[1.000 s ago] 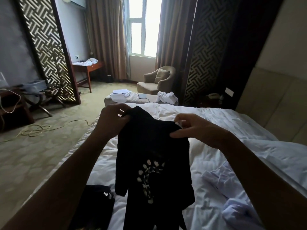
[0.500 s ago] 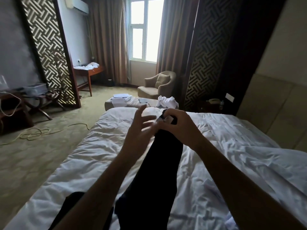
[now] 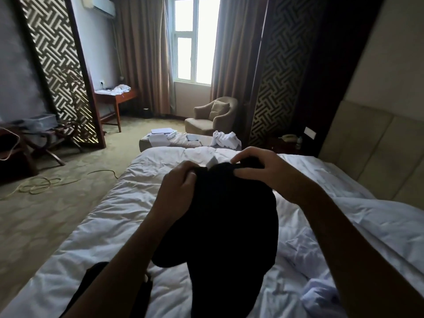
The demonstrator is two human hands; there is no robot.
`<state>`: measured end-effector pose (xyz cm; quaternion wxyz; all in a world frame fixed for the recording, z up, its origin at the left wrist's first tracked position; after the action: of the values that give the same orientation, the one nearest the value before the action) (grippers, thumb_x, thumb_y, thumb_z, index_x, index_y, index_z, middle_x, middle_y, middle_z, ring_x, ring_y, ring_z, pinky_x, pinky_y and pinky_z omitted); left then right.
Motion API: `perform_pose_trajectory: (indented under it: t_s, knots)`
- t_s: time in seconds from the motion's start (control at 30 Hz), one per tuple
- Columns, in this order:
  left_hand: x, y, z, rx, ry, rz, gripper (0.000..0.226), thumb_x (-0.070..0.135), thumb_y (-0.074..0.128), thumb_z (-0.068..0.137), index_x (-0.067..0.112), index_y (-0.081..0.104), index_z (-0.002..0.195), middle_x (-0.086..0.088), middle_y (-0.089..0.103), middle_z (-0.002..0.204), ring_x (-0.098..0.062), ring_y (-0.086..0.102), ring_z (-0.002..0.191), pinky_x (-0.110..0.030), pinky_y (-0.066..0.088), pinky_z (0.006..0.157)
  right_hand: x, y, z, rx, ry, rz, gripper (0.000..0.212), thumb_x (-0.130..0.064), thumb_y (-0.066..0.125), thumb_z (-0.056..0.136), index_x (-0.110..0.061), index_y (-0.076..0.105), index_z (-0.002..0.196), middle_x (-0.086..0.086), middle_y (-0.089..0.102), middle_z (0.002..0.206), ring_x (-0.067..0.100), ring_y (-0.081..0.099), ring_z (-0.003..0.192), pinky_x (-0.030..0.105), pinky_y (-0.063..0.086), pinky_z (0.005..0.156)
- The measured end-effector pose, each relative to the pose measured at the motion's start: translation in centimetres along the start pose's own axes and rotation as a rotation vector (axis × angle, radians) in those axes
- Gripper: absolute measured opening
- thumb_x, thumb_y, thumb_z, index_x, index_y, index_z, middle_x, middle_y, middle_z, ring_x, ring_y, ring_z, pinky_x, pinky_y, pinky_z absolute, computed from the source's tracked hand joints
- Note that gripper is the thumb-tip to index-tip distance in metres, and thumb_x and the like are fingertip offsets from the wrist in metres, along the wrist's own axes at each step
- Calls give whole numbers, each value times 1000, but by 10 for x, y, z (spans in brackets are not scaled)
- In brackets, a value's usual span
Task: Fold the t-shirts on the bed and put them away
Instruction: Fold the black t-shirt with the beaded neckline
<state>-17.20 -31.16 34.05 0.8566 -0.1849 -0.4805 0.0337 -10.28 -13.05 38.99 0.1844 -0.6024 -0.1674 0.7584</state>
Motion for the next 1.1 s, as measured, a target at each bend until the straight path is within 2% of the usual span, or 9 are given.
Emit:
perform_pose_trajectory:
  t_s: [0.13, 0.27, 0.4, 0.5, 0.57, 0.67, 0.77, 0.97, 1.1]
  knots:
    - [28, 12, -18, -200, 63, 101, 52, 76, 62, 66, 27, 56, 86, 7, 65, 70, -6, 57, 62, -27, 40, 59, 10, -16, -30, -59, 62, -32, 38, -14, 71, 87, -24, 60, 122, 1, 65, 102, 9, 66, 92, 23, 54, 81]
    - [56, 15, -29, -248, 191, 456, 58, 81, 65, 55, 32, 53, 84, 16, 62, 72, -3, 58, 70, -33, 48, 64, 6, -29, -55, 8, 14, -185, 58, -15, 77, 83, -25, 48, 132, -11, 63, 111, -4, 63, 102, 15, 51, 87]
    - [88, 6, -44, -179, 296, 501, 31, 64, 54, 79, 34, 55, 83, 16, 60, 70, -12, 62, 73, -34, 49, 65, -28, -45, -71, 223, -133, -421, 38, -44, 80, 67, -17, 67, 91, -9, 68, 80, 2, 65, 79, 30, 53, 78]
    - [118, -7, -59, -223, 325, 253, 17, 39, 49, 89, 33, 56, 76, 20, 59, 69, -2, 57, 68, -31, 40, 62, -64, -46, -89, 237, -300, -356, 19, -30, 79, 71, -30, 60, 68, -23, 62, 61, -7, 60, 65, 11, 42, 65]
    - [135, -16, -67, -282, 275, 61, 21, 32, 47, 90, 31, 64, 78, 22, 58, 63, 2, 53, 59, -25, 35, 59, -85, -46, -106, 211, -339, -244, 30, -10, 82, 75, -28, 59, 68, -21, 59, 59, -5, 57, 61, 9, 41, 63]
    - [162, -30, -80, -394, 225, -191, 24, 33, 54, 85, 42, 75, 82, 16, 64, 63, 3, 58, 59, -15, 40, 58, -121, -45, -137, 119, -368, -155, 20, -16, 78, 71, -14, 58, 72, -14, 57, 59, -2, 56, 59, 10, 42, 58]
    - [179, -41, -83, -486, 260, -219, 20, 42, 61, 77, 35, 76, 88, -2, 71, 82, -6, 63, 77, -25, 47, 72, -142, -41, -150, 6, -338, -158, 17, -15, 75, 73, -16, 59, 78, -19, 60, 63, -6, 57, 62, 7, 42, 59]
    - [109, -18, -70, -312, 47, -40, 23, 19, 59, 82, 33, 76, 77, 15, 72, 76, 3, 59, 71, -30, 47, 74, -76, -23, -122, -89, -57, -211, 25, -7, 73, 85, -28, 61, 87, -21, 68, 72, -8, 63, 70, 9, 46, 65]
    - [65, -5, -89, -193, -121, -186, 35, 7, 54, 94, 31, 78, 84, 7, 76, 86, -7, 67, 81, -29, 46, 74, -9, -21, -128, -113, 168, -136, 27, -10, 74, 84, -14, 65, 109, 5, 74, 100, 22, 71, 97, 35, 56, 88]
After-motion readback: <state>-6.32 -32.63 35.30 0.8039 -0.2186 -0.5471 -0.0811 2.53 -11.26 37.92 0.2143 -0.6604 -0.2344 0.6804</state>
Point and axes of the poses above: each hand's wrist, its own z-axis towards the middle knuckle, its own y-axis out of the palm, x = y × z, the point moved 7 cm from there along z, towards the middle knuckle
